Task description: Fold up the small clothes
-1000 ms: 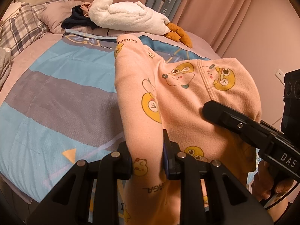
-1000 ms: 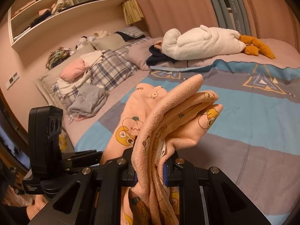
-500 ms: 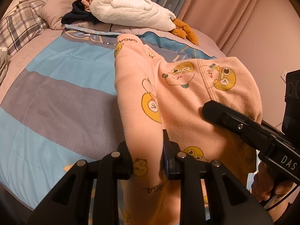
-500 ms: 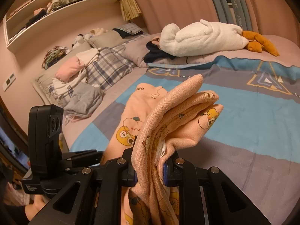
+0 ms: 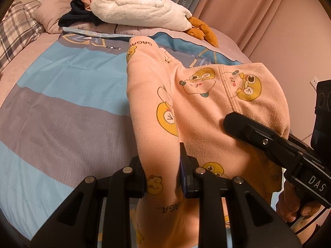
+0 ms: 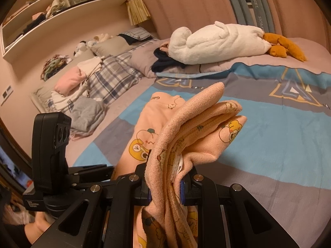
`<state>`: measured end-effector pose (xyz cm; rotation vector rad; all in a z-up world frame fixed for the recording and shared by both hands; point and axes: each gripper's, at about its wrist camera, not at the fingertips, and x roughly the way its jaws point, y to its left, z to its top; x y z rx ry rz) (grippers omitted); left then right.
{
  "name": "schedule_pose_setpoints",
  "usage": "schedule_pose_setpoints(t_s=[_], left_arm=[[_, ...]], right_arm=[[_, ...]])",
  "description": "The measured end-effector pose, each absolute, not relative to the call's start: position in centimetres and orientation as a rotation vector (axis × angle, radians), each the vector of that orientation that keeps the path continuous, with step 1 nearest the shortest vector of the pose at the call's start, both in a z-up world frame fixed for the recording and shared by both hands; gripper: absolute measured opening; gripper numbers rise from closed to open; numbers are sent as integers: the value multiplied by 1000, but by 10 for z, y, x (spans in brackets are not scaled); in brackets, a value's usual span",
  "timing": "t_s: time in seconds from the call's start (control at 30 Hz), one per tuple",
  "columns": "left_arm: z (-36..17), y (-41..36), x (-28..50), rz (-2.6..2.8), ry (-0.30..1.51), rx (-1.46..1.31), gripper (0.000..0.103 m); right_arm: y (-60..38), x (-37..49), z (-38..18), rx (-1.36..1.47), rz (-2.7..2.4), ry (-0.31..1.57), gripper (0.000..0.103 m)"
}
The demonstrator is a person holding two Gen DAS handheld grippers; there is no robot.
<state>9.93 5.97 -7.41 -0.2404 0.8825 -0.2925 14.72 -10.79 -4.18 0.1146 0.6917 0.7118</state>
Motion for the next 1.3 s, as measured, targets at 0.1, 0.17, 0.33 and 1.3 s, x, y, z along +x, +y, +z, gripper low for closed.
schedule_pose_setpoints(t_s=[0.1,0.17,0.33,1.3], left_arm=[[-74,60,108,-301,881,-241,24],[-74,60,112,-303,880,-242,24],[-75,63,125,-298,881,-234,24],[-87,107,187,-234,887,-233,24]], right_arm=[[-108,153,-41,110,702,691,21],[-108,157,-40,107,700,687,21],[-106,168,-41,111,700,685,21],[-66,224,-56,102,739,690,21]])
